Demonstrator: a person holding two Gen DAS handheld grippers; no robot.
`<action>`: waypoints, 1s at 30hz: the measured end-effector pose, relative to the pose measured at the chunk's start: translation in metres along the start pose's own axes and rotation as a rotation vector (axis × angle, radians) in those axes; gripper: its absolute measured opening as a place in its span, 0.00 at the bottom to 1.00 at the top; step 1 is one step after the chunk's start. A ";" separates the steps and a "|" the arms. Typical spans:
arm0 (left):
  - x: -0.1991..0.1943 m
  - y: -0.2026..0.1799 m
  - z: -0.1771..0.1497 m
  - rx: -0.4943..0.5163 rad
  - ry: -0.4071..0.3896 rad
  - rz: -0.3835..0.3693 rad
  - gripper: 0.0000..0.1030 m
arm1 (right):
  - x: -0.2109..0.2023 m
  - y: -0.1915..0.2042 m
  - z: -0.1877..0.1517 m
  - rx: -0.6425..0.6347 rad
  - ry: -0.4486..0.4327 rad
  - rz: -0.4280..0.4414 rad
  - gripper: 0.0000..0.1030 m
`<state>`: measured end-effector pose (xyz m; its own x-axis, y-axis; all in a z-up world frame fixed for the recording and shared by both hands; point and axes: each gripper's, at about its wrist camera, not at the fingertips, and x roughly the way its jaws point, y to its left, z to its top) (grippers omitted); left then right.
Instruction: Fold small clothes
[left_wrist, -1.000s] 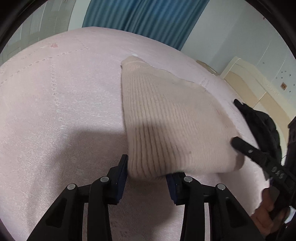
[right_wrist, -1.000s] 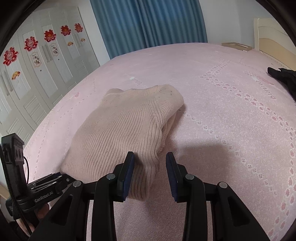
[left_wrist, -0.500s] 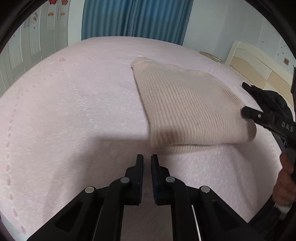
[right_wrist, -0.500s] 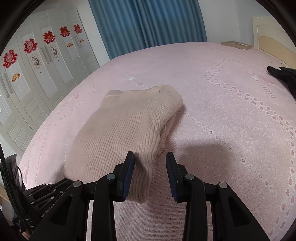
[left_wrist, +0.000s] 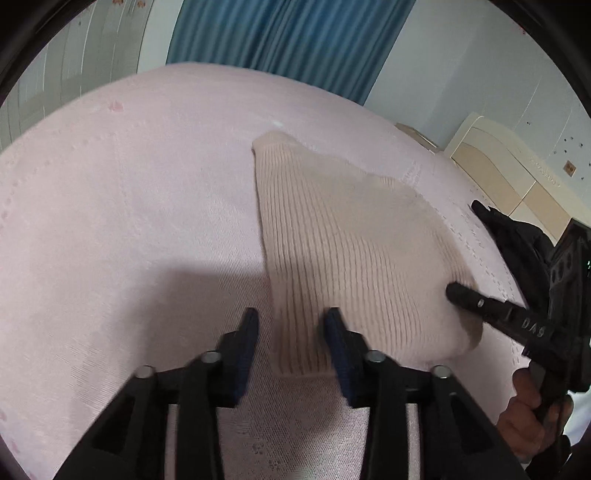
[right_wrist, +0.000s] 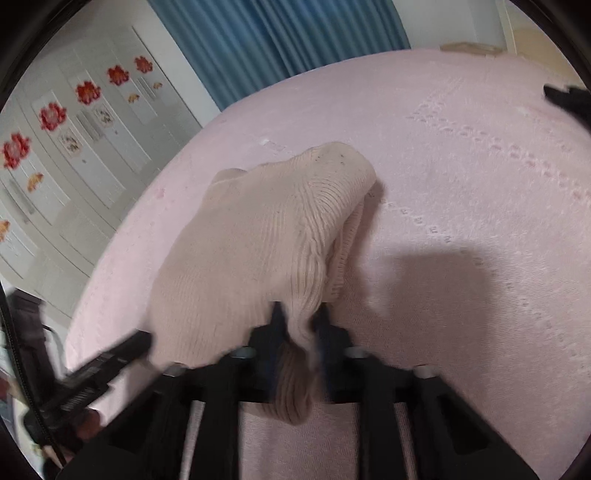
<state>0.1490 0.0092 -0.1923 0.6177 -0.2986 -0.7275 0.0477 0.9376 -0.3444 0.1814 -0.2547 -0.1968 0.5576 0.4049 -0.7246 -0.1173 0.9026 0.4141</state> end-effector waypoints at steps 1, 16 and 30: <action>0.001 0.001 -0.005 0.004 0.003 -0.005 0.25 | -0.001 0.000 0.001 -0.005 -0.006 -0.003 0.09; 0.014 -0.033 0.062 0.168 -0.085 0.015 0.32 | -0.003 0.026 0.037 -0.195 -0.075 -0.105 0.22; 0.048 -0.033 0.059 0.272 -0.103 0.037 0.36 | 0.063 0.025 0.055 -0.338 -0.004 -0.210 0.19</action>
<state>0.2230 -0.0252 -0.1811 0.6987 -0.2565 -0.6679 0.2235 0.9651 -0.1368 0.2586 -0.2148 -0.2024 0.6012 0.2065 -0.7720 -0.2637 0.9632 0.0523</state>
